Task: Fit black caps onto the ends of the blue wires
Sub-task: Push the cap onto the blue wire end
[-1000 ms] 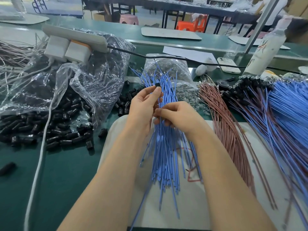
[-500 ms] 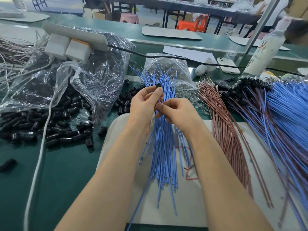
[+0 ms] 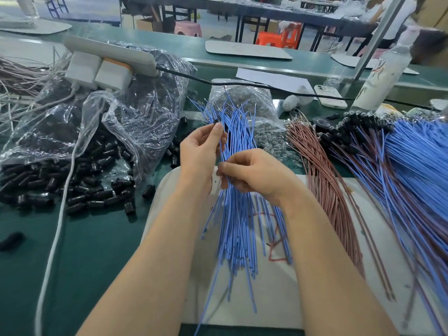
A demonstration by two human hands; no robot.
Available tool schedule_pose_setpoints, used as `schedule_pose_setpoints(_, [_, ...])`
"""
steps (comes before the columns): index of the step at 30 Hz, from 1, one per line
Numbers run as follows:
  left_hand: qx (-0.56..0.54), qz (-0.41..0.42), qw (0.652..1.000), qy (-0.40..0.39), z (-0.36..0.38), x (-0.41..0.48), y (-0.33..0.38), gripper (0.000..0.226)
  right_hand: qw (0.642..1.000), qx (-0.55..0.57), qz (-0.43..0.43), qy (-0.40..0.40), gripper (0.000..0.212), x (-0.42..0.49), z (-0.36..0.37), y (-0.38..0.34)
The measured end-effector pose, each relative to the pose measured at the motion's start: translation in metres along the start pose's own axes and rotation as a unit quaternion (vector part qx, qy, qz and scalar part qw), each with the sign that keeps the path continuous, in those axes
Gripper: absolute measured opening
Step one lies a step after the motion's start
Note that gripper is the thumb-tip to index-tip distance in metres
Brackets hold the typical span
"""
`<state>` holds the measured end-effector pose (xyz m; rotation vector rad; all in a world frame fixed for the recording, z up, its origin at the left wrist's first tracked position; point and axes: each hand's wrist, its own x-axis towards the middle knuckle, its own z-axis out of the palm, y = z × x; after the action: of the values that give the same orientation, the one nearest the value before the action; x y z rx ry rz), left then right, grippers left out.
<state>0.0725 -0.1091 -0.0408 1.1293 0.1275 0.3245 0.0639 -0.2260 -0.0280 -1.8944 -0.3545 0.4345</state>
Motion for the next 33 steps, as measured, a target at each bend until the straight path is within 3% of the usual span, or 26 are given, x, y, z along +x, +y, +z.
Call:
schedule_pose_setpoints(6, [-0.016,-0.024,0.997,0.072,-0.009,0.014,-0.002,0.013,0.968,-0.007,0.031,-0.250,0.024,-0.017,-0.006,-0.012])
schedule_pose_setpoints(8, [-0.001,-0.028,0.997,0.072,-0.010,0.015,-0.002,0.012,0.966,-0.036,0.043,-0.251,0.026,-0.019,-0.005,-0.014])
schedule_pose_setpoints(10, [0.022,-0.028,0.997,0.075,-0.010,0.013,-0.002,0.011,0.983,-0.101,0.045,-0.148,0.028,-0.016,-0.010,-0.012])
schedule_pose_setpoints(12, [0.048,-0.024,0.996,0.071,-0.010,0.011,-0.001,0.010,0.984,-0.168,0.047,0.037,0.024,-0.010,-0.020,-0.005])
schedule_pose_setpoints(15, [0.067,-0.034,0.995,0.059,-0.008,0.008,-0.001,0.006,0.931,-0.194,0.084,0.297,0.008,-0.007,-0.046,0.012])
schedule_pose_setpoints(17, [0.064,-0.050,0.995,0.050,-0.005,0.007,0.001,0.006,0.880,-0.244,0.125,0.389,0.018,-0.008,-0.063,0.024])
schedule_pose_setpoints(19, [0.066,-0.056,0.995,0.040,-0.003,0.005,0.002,0.006,0.851,-0.276,0.173,0.412,0.031,-0.009,-0.075,0.032])
schedule_pose_setpoints(23, [0.073,-0.060,0.995,0.024,-0.001,0.003,0.002,0.007,0.842,-0.278,0.224,0.405,0.036,-0.007,-0.078,0.043])
schedule_pose_setpoints(33, [0.070,-0.071,0.995,0.001,-0.002,0.002,0.001,0.006,0.818,-0.257,0.145,0.494,0.019,-0.006,-0.072,0.041])
